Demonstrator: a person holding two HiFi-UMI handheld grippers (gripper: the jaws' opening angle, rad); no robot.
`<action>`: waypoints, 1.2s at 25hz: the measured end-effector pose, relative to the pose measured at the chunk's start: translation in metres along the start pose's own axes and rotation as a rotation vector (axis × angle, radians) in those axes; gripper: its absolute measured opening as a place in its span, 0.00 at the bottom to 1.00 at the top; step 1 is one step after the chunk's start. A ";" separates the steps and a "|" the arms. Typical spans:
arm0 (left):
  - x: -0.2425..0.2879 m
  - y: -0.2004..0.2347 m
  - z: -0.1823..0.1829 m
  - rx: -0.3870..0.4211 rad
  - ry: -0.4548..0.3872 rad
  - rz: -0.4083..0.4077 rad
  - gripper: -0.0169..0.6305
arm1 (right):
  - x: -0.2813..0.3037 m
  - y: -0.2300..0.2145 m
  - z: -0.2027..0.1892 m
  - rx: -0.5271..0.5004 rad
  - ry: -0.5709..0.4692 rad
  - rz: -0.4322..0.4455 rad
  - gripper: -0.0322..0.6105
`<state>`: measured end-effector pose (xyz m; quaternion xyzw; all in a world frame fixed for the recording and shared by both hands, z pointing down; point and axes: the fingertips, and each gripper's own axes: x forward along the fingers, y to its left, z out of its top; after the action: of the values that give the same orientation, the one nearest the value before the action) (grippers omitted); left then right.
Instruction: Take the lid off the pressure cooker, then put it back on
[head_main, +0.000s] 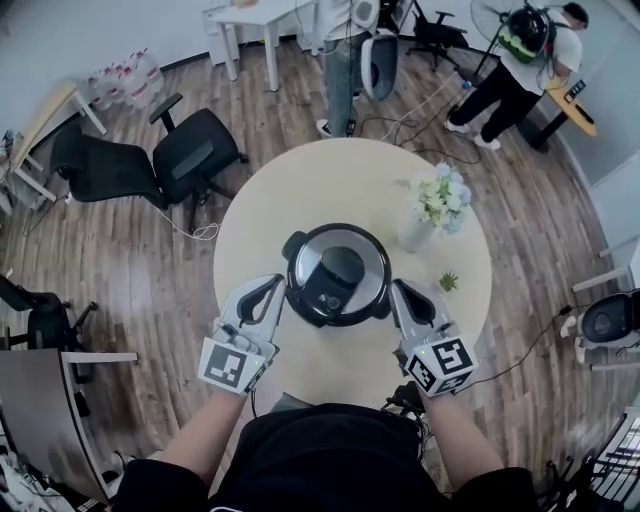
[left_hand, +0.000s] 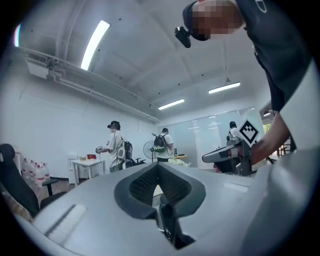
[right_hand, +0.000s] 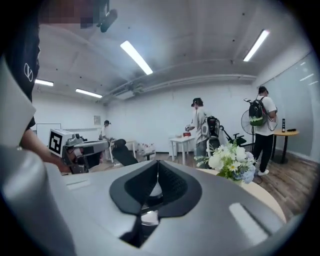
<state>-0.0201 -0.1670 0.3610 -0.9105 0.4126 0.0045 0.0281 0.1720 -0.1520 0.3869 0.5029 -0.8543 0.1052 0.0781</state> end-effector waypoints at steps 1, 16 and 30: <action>0.001 -0.001 0.007 0.013 -0.017 0.012 0.03 | -0.004 -0.001 0.005 0.006 -0.038 -0.013 0.07; 0.012 -0.003 0.047 0.026 -0.076 0.109 0.03 | -0.024 -0.002 0.040 -0.057 -0.292 -0.095 0.06; 0.003 -0.004 0.044 0.015 -0.056 0.140 0.03 | -0.017 0.000 0.044 -0.075 -0.295 -0.040 0.06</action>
<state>-0.0142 -0.1642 0.3175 -0.8786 0.4745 0.0289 0.0464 0.1786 -0.1489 0.3407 0.5267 -0.8496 -0.0036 -0.0274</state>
